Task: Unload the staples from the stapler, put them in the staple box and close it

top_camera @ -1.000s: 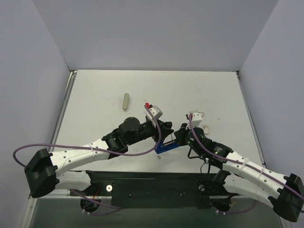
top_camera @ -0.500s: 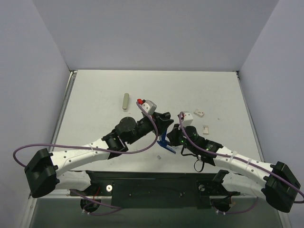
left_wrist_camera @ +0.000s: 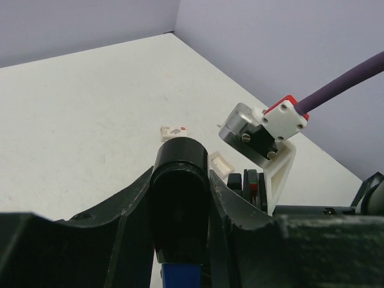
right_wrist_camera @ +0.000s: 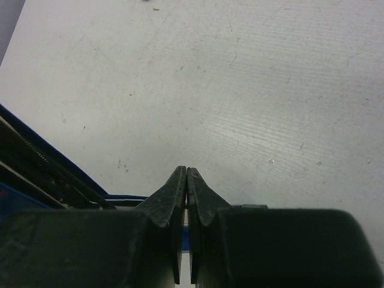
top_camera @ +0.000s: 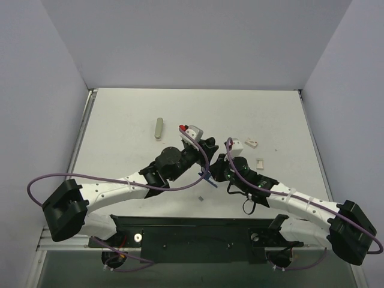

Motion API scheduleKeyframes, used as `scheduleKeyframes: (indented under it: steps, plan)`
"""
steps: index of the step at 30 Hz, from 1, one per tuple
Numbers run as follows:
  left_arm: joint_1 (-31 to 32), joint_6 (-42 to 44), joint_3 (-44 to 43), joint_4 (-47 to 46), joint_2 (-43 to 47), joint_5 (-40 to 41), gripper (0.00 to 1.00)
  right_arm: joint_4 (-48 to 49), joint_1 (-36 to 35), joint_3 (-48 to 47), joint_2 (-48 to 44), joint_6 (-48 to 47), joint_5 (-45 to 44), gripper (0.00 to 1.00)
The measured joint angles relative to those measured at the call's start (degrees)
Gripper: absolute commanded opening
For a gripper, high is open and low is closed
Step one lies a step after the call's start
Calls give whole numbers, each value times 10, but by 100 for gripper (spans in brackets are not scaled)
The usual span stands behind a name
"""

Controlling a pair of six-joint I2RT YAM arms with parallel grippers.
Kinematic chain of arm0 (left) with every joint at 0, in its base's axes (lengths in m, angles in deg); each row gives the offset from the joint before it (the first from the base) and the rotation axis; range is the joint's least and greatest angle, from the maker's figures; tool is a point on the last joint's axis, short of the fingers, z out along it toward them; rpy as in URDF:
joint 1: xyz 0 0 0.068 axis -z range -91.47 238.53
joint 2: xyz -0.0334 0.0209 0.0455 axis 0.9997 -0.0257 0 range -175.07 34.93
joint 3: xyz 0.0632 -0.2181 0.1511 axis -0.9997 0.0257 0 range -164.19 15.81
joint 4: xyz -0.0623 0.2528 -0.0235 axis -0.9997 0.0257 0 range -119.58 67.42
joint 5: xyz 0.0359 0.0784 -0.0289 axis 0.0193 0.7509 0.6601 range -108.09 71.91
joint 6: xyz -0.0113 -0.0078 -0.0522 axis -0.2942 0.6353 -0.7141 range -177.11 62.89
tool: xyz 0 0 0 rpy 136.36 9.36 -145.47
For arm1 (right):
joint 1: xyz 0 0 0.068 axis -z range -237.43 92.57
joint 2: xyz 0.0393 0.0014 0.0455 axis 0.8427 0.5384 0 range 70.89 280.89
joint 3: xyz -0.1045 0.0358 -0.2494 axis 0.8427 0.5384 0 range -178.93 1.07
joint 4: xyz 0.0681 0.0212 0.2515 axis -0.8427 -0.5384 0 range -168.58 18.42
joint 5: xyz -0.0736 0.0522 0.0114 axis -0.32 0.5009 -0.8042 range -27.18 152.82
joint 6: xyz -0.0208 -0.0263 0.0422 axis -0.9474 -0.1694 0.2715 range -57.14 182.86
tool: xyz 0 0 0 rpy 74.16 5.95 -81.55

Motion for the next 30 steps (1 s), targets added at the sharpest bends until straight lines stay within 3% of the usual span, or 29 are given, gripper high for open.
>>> scheduleKeyframes:
  steps: [12, 30]
  plan:
    - [-7, 72, -86, 5, -47, 26, 0, 79, 63, -7, 90, 49, 71, 0]
    - [-51, 85, -134, 36, -78, 21, 0, 169, 71, -34, 163, 81, 160, 0]
